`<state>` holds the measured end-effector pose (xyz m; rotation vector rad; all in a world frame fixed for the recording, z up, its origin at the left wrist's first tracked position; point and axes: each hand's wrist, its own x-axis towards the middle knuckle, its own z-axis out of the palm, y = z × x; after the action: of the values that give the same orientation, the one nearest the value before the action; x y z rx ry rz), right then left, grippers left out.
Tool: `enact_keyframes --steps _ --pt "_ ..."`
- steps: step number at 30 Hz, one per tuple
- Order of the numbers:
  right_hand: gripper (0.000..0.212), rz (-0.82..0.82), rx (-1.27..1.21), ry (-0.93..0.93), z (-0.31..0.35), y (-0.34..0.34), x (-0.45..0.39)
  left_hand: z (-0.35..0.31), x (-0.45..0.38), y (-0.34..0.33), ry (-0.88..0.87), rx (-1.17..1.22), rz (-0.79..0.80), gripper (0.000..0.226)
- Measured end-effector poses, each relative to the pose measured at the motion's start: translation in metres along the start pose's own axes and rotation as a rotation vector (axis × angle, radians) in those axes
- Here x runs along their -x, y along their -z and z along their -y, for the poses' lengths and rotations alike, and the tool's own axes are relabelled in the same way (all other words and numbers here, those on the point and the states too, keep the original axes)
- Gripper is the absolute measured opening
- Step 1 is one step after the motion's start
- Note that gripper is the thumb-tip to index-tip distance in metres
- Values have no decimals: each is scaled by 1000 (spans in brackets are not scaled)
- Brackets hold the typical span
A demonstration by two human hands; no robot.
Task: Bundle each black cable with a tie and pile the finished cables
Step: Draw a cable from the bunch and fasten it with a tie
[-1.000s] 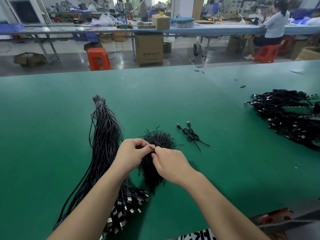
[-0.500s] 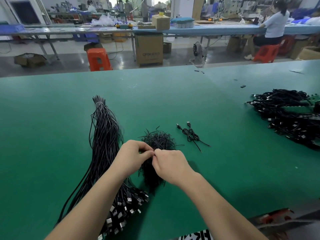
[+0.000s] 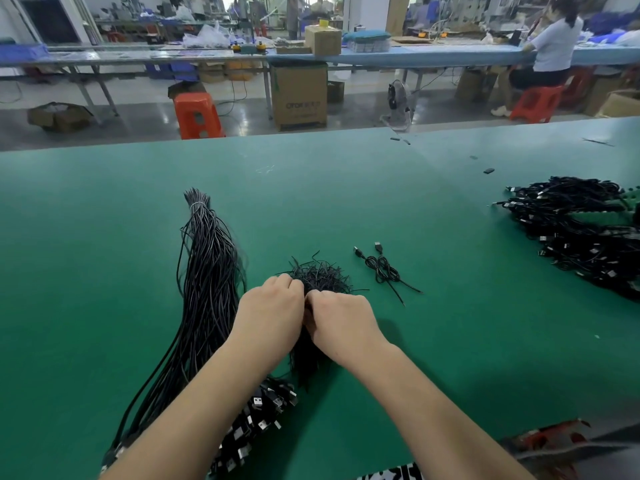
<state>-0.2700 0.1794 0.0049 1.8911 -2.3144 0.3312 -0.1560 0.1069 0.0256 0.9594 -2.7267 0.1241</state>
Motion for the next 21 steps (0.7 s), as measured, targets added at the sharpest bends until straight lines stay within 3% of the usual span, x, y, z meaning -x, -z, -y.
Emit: enact_keyframes --steps 4,6,9,12,17,21 --pt "85 -270 -130 -90 -20 23 1 17 -3 0 188 167 -39 14" --pt "99 -409 -401 -161 -27 35 5 28 -4 3 324 352 -94 13" --pt "80 -243 -782 -250 -25 37 2 32 -5 10 455 654 -116 12" --pt "51 -118 -815 -176 -15 29 -5 21 -8 14 445 828 -127 14" --pt "18 -271 -780 -112 -6 27 -10 10 -7 18 372 841 -130 15" --pt "20 -88 -903 -239 -11 29 -16 6 -3 16 308 788 -158 11"
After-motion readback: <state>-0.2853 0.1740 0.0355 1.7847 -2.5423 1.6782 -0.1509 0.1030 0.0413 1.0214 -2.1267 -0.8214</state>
